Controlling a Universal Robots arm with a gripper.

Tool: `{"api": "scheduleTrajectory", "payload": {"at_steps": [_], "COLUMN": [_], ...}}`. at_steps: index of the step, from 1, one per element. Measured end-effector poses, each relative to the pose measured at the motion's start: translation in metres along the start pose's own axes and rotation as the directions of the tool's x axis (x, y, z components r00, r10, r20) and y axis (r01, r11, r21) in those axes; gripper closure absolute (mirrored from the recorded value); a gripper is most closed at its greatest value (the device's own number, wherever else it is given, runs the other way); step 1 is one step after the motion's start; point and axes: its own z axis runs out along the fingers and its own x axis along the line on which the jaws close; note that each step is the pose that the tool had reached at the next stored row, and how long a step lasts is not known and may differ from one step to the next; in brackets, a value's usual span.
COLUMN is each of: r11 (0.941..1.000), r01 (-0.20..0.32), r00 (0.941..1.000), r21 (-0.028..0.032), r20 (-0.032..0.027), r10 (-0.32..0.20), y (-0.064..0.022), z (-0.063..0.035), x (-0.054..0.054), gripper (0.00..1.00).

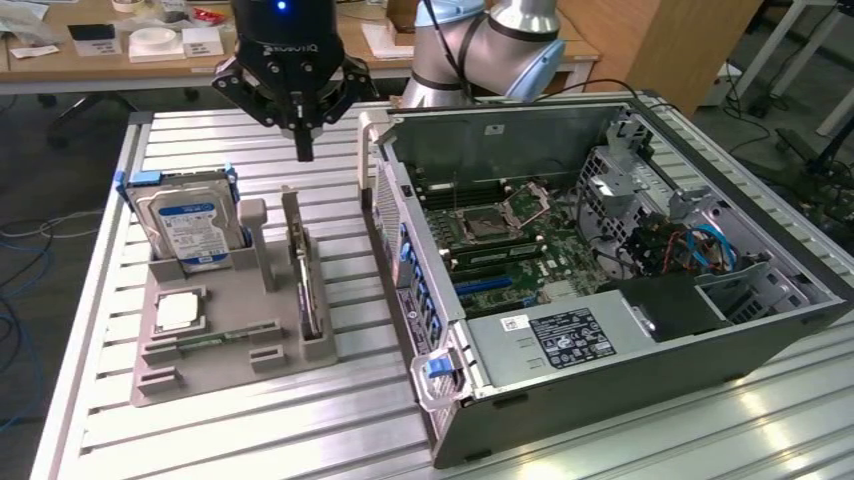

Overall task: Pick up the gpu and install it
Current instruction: 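Reach for the gpu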

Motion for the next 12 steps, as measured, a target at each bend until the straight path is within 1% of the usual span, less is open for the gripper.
{"api": "scheduleTrajectory", "payload": {"at_steps": [12], "r11": [1.0000], "r01": [0.000], "r00": [1.0000], "r21": [-0.0001], "r20": [0.0001], "r10": [0.000], "y": [-0.0017], "z": [-0.0001], "x": [0.016], "gripper": [0.89]}}
